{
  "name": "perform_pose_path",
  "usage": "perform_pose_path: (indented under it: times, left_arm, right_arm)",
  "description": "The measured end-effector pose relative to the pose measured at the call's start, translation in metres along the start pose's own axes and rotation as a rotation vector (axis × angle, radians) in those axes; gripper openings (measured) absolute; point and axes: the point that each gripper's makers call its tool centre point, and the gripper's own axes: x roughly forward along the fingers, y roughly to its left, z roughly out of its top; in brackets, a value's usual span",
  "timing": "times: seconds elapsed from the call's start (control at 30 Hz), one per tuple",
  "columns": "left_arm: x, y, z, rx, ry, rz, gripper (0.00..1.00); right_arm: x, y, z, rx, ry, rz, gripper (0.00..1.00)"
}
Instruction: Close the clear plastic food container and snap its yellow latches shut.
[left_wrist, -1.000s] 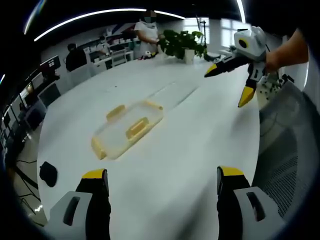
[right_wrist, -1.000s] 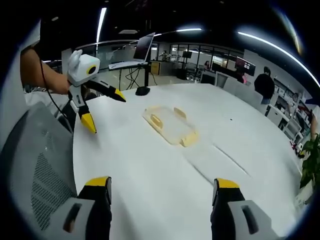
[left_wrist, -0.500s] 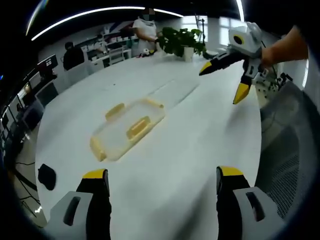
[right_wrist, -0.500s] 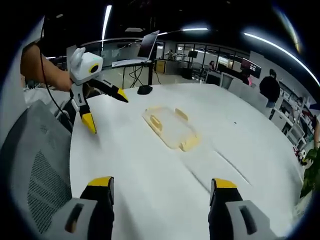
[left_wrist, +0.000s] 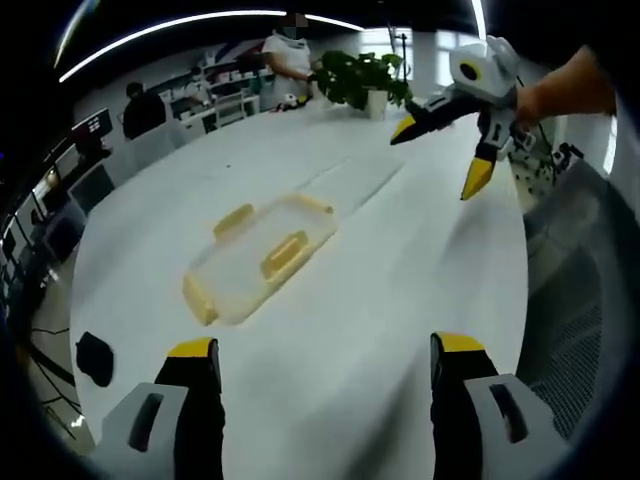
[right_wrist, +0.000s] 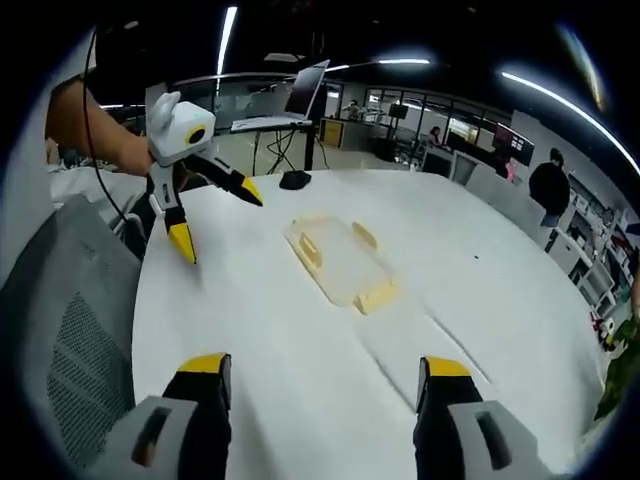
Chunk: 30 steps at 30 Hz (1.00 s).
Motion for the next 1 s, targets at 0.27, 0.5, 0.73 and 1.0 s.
perform_pose_path:
  times: [0.27,0.5,0.73,1.0]
  left_arm:
    - [0.002,0.004,0.0,0.017,0.01,-0.005,0.84]
    - [0.002,0.013,0.001,0.041,0.005,-0.011,0.83]
    - [0.002,0.022,-0.001,0.074,0.019,-0.016,0.82]
    - [0.006,0.035,0.0,0.114,0.034,-0.023,0.81]
  right_arm:
    - [0.004,-0.005,0.003,-0.017,0.002,0.011,0.73]
    - [0.006,-0.01,0.006,-0.036,-0.002,0.018,0.74]
    - [0.01,-0.014,0.007,-0.071,0.005,0.032,0.74]
    - [0.018,-0.017,0.007,-0.111,0.031,0.065,0.73]
